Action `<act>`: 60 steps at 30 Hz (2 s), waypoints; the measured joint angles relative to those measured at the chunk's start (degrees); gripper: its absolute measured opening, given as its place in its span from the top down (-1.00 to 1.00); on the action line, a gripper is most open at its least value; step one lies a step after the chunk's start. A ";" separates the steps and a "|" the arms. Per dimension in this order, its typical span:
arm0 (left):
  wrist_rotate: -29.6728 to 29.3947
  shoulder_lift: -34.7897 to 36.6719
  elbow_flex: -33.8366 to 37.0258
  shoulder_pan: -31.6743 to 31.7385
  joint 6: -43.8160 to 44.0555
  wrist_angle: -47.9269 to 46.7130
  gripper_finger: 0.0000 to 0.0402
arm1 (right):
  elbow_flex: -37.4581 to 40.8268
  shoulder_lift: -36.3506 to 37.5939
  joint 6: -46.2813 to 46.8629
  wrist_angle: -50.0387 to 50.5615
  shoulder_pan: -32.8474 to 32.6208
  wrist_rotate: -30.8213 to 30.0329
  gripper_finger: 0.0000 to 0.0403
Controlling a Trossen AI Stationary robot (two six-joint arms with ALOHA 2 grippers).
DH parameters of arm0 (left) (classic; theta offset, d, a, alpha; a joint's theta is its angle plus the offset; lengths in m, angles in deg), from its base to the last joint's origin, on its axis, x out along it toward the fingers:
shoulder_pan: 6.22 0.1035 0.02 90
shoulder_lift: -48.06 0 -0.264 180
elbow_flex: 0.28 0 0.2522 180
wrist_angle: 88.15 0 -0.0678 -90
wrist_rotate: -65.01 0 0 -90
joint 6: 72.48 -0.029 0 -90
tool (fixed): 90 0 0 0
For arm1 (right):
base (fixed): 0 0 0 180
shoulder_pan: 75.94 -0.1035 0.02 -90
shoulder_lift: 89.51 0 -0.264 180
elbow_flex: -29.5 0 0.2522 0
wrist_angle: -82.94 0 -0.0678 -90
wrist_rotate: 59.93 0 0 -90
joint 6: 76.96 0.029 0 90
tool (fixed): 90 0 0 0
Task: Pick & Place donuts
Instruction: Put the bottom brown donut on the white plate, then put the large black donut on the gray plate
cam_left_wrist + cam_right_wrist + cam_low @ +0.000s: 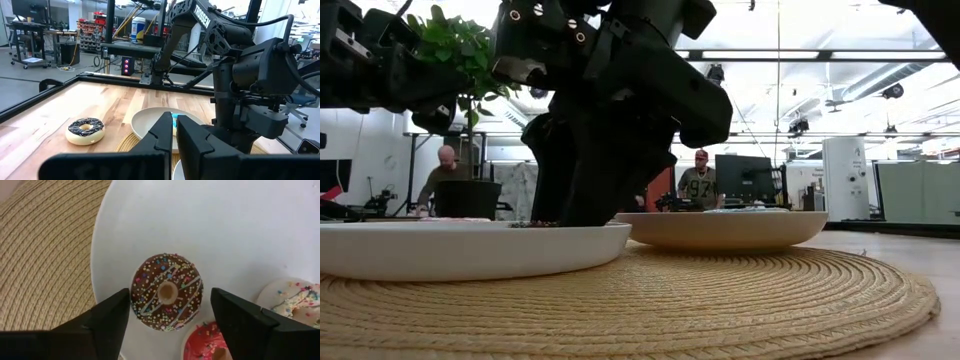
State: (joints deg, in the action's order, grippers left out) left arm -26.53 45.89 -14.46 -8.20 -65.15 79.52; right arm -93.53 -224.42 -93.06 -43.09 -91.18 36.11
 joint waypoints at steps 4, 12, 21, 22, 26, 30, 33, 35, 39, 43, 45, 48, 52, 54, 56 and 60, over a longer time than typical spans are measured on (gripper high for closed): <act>0.01 -0.02 0.00 0.00 0.01 0.00 1.00 | -0.10 0.52 0.01 0.09 0.14 0.00 -0.38; 0.00 -0.02 0.01 0.02 -0.01 0.00 1.00 | -3.53 0.92 0.02 2.98 0.43 -0.02 -0.40; 0.01 -0.02 0.00 0.01 0.00 0.00 1.00 | -7.96 1.49 0.02 5.74 0.66 -0.04 -0.34; 0.00 -0.02 0.00 0.01 0.00 0.00 1.00 | -8.59 1.73 0.02 6.22 0.66 -0.07 -0.33; 0.00 -0.02 0.00 0.02 -0.01 0.00 1.00 | -10.71 3.28 0.05 6.54 0.94 -0.13 -0.31; -0.01 -0.02 -0.01 0.02 0.01 0.00 1.00 | -11.37 5.71 0.75 6.31 1.21 -0.17 -0.29; 0.01 -0.02 0.00 0.01 -0.01 0.00 1.00 | -10.67 7.89 1.05 6.13 1.36 -0.19 -0.27; 0.00 -0.02 0.00 0.01 0.00 0.00 1.00 | -9.67 9.13 1.20 6.11 1.55 -0.18 -0.26; -0.01 -0.02 0.01 0.02 0.01 0.00 1.00 | -8.20 10.06 2.92 6.58 1.97 -0.17 -0.23; -0.01 -0.02 0.01 0.01 0.00 0.00 1.00 | -7.99 10.06 4.04 8.19 2.48 -0.12 -0.21; -0.01 -0.02 0.00 0.01 0.01 0.00 1.00 | -7.96 10.06 4.13 9.28 2.78 -0.04 -0.20; -0.01 -0.02 -0.01 0.02 0.01 0.00 1.00 | -7.75 10.06 4.16 9.52 3.17 -0.05 -0.20; 0.00 -0.02 0.01 0.02 0.01 0.00 1.00 | -6.71 10.41 4.81 8.74 3.32 -0.02 -0.22; 0.00 -0.02 0.01 0.02 0.00 0.00 1.00 | -5.12 11.07 5.38 7.59 3.40 -0.02 -0.23; 0.01 -0.02 0.00 0.00 0.00 0.00 1.00 | -3.00 11.99 5.65 6.23 3.48 -0.01 -0.22; 0.01 -0.02 -0.01 0.00 0.01 0.00 1.00 | 2.09 14.84 5.66 3.65 3.54 -0.02 -0.20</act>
State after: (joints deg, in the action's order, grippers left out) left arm -26.52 45.87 -14.46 -8.19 -65.15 79.52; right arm -91.45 -209.59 -87.40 -39.44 -87.64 36.09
